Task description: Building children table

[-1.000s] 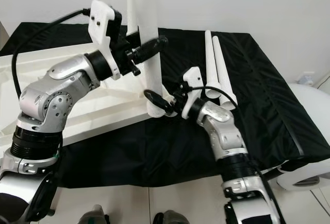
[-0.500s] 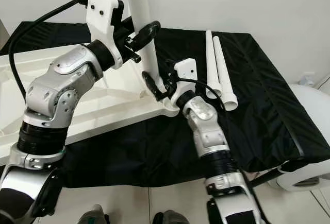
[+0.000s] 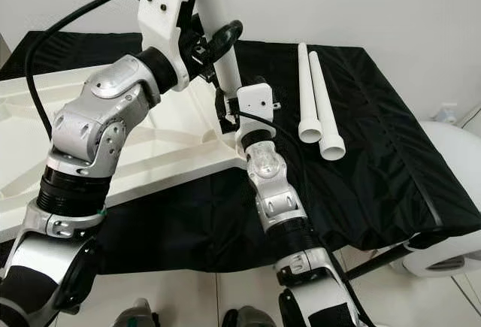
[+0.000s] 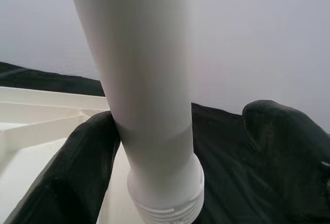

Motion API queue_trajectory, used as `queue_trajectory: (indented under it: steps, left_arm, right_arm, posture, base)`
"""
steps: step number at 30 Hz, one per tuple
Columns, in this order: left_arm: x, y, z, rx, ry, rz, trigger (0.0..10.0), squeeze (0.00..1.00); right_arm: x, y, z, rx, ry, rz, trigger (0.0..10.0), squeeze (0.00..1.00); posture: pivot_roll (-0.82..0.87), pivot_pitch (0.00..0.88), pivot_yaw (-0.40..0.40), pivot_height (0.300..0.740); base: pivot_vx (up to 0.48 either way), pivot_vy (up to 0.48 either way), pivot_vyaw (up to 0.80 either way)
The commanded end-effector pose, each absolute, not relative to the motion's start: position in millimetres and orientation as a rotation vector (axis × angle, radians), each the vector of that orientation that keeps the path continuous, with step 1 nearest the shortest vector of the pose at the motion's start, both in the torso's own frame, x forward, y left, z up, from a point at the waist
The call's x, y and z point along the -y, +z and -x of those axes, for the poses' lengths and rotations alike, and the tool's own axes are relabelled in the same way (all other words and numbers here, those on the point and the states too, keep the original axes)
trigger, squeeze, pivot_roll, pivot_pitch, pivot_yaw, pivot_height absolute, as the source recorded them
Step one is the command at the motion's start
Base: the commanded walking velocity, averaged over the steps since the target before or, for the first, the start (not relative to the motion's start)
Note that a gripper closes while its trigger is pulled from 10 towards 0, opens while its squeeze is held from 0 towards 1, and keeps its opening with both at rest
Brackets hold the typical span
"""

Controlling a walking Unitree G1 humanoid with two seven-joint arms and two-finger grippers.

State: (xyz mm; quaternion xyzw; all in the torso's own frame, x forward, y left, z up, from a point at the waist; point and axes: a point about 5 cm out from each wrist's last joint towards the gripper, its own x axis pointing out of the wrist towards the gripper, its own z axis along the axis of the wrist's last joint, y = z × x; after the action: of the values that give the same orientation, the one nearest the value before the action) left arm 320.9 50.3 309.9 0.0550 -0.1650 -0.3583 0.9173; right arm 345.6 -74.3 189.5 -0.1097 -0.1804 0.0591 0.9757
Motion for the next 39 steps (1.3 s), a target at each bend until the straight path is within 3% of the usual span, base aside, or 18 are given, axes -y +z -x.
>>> queue_trajectory:
  steps: [1,9,22,39]
  left_arm:
    - [-55.7,317.8,-325.4,0.369,-0.587,-0.115,10.0,0.0]
    - [-53.4,318.3,-325.9,0.376,-0.586,-0.132,10.0,0.0]
    - [-51.8,322.4,-326.6,0.393,-0.584,-0.126,10.0,0.0]
    - [-49.3,325.4,-324.8,0.409,-0.583,-0.115,10.0,0.0]
  right_arm:
    - [81.4,189.6,-349.8,0.368,0.039,0.241,10.0,0.0]
    - [69.9,201.4,-353.5,0.449,0.005,0.277,10.0,0.0]
    - [69.0,183.0,-354.3,0.447,0.012,0.347,10.0,0.0]
    - [63.7,182.4,-349.9,0.511,0.091,0.178,10.0,0.0]
  posture:
    - [0.09,0.0,-0.078,0.74]
    - [0.1,0.0,-0.081,0.74]
    - [0.09,0.0,-0.08,0.74]
    - [0.1,0.0,-0.087,0.74]
  base:
    - [0.0,0.0,0.0]
    - [0.0,0.0,0.0]
    - [0.0,0.0,0.0]
    - [0.0,0.0,0.0]
